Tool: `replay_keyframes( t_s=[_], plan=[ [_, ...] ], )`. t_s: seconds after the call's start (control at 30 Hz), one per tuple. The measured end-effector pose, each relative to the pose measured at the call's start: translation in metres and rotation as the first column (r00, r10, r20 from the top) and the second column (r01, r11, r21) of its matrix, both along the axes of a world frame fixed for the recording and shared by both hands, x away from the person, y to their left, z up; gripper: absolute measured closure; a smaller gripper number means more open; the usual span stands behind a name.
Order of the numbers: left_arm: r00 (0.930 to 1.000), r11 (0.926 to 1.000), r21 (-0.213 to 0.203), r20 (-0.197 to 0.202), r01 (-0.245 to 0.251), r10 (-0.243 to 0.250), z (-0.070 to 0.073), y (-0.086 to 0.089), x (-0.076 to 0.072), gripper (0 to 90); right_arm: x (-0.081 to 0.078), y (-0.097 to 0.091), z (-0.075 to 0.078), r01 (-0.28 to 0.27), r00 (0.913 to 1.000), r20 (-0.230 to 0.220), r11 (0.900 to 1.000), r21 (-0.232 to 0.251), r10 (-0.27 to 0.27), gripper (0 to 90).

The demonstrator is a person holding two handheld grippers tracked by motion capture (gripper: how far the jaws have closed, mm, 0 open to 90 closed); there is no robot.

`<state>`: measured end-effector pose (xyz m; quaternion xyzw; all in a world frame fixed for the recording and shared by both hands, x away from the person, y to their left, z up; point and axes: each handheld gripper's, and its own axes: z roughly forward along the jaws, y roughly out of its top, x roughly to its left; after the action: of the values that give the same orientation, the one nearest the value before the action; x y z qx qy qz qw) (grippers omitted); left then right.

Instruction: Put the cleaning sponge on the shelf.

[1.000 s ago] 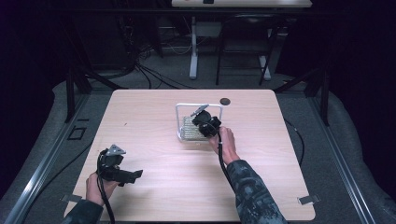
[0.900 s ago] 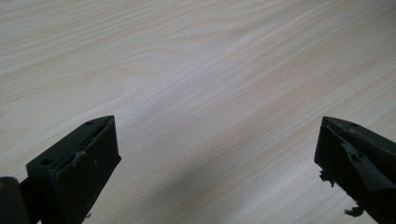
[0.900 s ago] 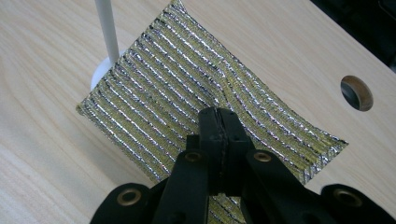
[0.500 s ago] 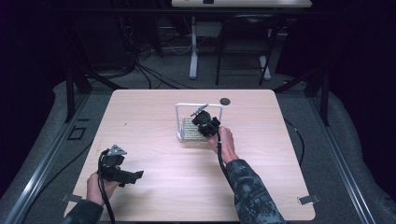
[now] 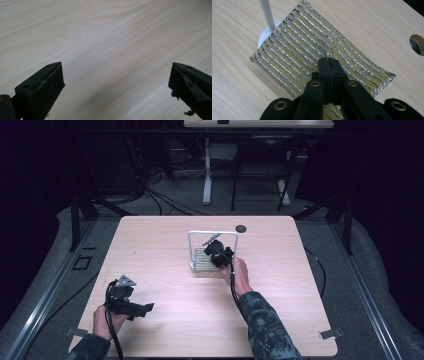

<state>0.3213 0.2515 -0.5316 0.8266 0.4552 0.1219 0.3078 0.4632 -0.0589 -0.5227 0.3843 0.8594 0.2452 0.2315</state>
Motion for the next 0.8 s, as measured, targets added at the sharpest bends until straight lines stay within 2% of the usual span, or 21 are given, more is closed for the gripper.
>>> replay_keyframes(
  t_s=[0.17, 0.4, 0.8],
  plan=[
    [1.0, 1.0, -0.003, 0.004, -0.002, 0.002, 0.0, 0.0, 0.0, 0.1, -0.001, 0.002, -0.002, 0.01, 0.9999, 0.013, 0.9999, 0.006, -0.01, 89.5],
    [1.0, 1.0, -0.003, 0.005, -0.002, 0.002, 0.0, 0.0, 0.0, 0.1, -0.001, 0.0, -0.011, 0.016, 0.9999, 0.006, 0.9999, 0.002, -0.016, 89.3],
    [1.0, 1.0, 0.002, 0.007, 0.005, -0.005, 0.0, 0.0, 0.0, 0.1, -0.003, 0.0, -0.012, 0.051, 0.9982, 0.031, 0.9987, 0.001, -0.051, 87.1]
  ],
)
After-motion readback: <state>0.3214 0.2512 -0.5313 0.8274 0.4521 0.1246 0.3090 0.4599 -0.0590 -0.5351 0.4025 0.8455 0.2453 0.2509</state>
